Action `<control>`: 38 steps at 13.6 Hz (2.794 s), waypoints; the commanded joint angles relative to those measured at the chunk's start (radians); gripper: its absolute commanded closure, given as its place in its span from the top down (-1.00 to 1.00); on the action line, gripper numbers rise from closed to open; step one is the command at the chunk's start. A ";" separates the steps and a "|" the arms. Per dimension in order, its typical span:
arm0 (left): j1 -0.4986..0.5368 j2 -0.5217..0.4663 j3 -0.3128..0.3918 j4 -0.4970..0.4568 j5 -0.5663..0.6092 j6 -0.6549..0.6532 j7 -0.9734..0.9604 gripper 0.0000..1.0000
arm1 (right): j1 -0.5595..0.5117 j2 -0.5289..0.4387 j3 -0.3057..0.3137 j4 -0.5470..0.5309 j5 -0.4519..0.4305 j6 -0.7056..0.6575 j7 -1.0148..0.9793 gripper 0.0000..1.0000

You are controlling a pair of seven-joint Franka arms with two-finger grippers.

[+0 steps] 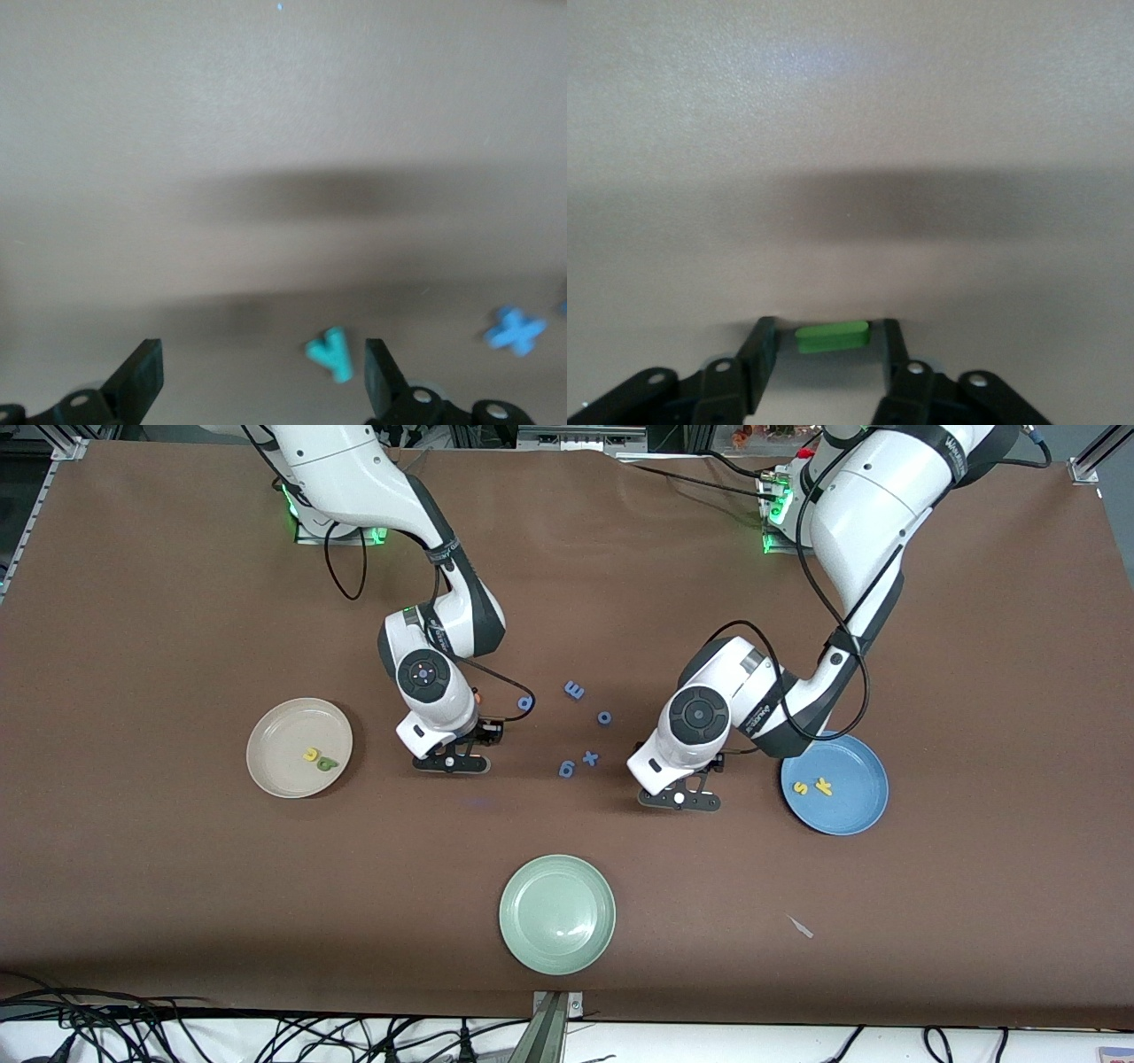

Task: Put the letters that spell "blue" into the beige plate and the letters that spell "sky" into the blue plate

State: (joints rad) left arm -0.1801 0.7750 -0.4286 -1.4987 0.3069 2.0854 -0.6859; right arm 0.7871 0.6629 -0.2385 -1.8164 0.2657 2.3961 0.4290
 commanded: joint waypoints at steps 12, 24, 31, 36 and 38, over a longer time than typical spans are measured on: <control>-0.039 0.015 0.014 -0.113 -0.015 0.137 -0.317 0.46 | -0.005 0.001 -0.002 -0.011 0.038 -0.015 -0.050 -0.37; -0.038 0.029 0.016 -0.110 0.014 0.148 -0.316 -0.41 | -0.115 -0.124 -0.191 0.003 0.050 -0.337 -0.520 -0.37; 0.020 -0.048 0.013 -0.092 0.014 0.069 -0.227 -0.88 | -0.220 -0.072 -0.271 0.023 0.046 -0.371 -0.670 -0.20; 0.174 -0.151 0.007 -0.097 -0.005 -0.115 0.124 -0.80 | -0.200 -0.072 -0.260 0.048 0.053 -0.377 -0.546 1.00; 0.238 -0.166 0.007 -0.106 -0.005 -0.165 0.285 -0.81 | -0.160 -0.080 -0.255 0.048 0.056 -0.380 -0.469 1.00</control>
State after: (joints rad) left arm 0.0061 0.6406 -0.4146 -1.5698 0.3071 1.9556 -0.5376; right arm 0.5925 0.5912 -0.4960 -1.7785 0.3061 2.0303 -0.1103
